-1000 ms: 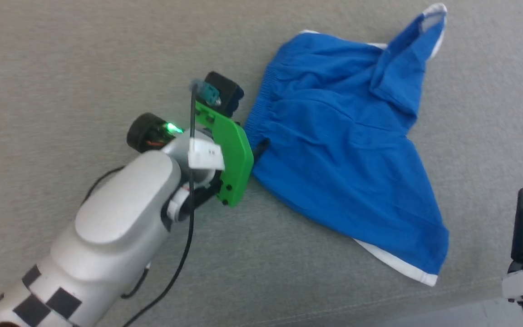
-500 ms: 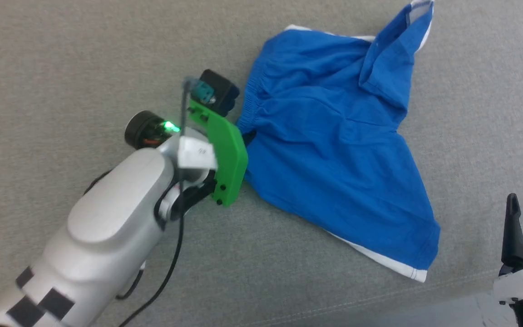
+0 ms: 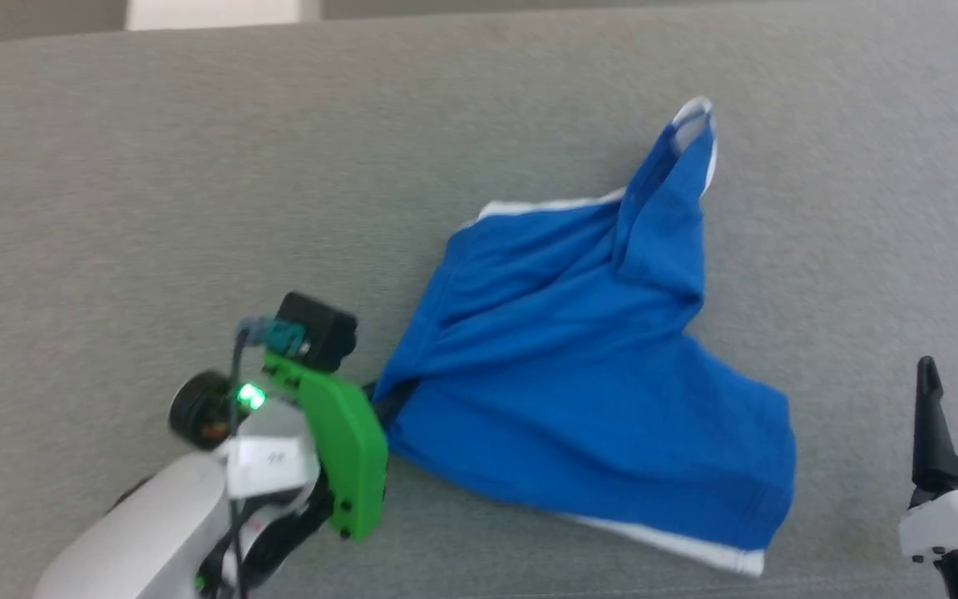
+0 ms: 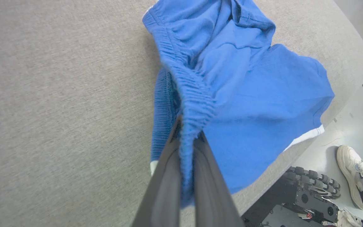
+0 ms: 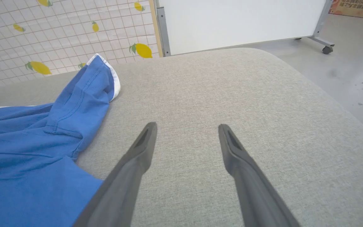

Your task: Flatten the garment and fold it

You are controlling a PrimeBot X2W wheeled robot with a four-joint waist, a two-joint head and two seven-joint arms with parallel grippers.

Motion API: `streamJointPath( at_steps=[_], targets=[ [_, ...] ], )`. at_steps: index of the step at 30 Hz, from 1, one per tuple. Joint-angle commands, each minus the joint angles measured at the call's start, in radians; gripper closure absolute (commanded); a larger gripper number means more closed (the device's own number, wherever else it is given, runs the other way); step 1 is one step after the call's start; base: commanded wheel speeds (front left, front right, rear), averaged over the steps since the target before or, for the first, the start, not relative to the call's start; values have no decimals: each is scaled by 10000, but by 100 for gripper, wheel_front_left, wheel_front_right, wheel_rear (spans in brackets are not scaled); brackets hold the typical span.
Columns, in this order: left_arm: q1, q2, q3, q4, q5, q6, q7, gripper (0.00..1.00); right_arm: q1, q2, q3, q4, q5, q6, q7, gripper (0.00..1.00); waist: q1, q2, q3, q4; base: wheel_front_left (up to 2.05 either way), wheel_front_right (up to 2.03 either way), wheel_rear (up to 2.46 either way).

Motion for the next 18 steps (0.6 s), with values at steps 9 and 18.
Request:
streamJointPath(
  at_steps=[9,18],
  targets=[
    [178,524,685,-677,-47,1051,-41,100,176,22,545,-463,-15,-15,208,0,0,0,144,589,0,0,0],
    [-1347,205,623,1530,436,875,331,100,18,22,940,-247,173,-15,-147,0,0,0,1142,-92,0,0,0]
  ],
)
